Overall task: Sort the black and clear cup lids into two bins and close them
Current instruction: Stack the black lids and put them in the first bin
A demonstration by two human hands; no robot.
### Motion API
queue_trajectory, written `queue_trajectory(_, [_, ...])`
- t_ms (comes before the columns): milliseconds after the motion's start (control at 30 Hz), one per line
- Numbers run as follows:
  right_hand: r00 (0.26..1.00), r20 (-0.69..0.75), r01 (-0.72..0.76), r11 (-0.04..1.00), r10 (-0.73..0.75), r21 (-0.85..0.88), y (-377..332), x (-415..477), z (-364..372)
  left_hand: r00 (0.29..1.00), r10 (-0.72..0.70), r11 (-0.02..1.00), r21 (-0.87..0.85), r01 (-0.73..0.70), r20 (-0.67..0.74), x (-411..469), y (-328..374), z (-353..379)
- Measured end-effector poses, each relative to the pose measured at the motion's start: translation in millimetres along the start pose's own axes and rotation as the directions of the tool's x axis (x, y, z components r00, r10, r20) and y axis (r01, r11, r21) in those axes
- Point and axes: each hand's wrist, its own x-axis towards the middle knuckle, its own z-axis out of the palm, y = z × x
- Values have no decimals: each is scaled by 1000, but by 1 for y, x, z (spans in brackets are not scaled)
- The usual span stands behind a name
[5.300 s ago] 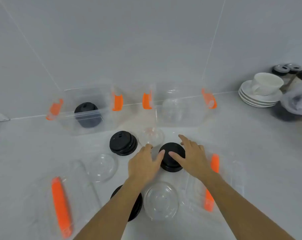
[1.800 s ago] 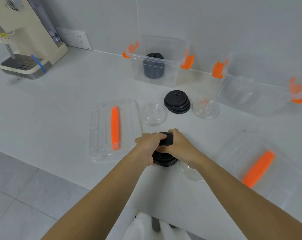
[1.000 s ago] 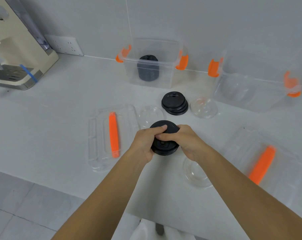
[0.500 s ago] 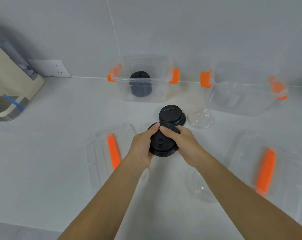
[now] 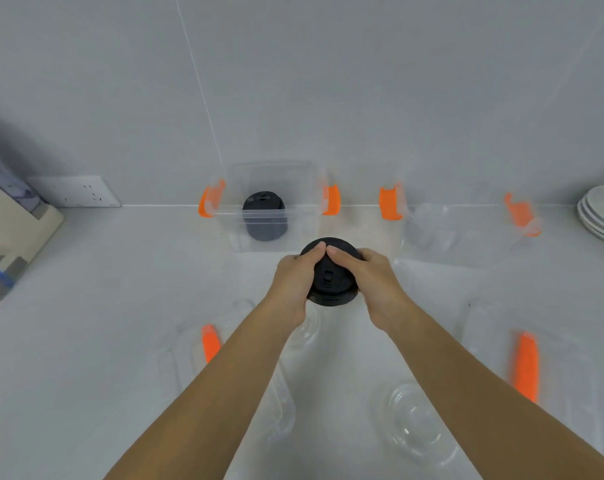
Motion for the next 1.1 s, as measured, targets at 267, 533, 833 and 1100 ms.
queue_trajectory(267, [998, -58, -14, 998, 18, 67, -14, 42, 2, 999, -14, 999, -44, 16, 41, 38, 22, 21])
queue_trajectory(533, [984, -34, -176, 984, 177, 14, 18, 67, 4, 983, -181, 977, -109, 184, 42, 71, 1, 14])
queue_trajectory(833, [955, -107, -283, 958, 278, -36, 32, 79, 9, 964, -264, 956, -124, 264, 23, 87, -13, 8])
queue_trajectory(1100, [942, -168, -295, 955, 290, -9, 42, 79, 10, 975, -222, 975, -6, 222, -17, 90, -24, 13])
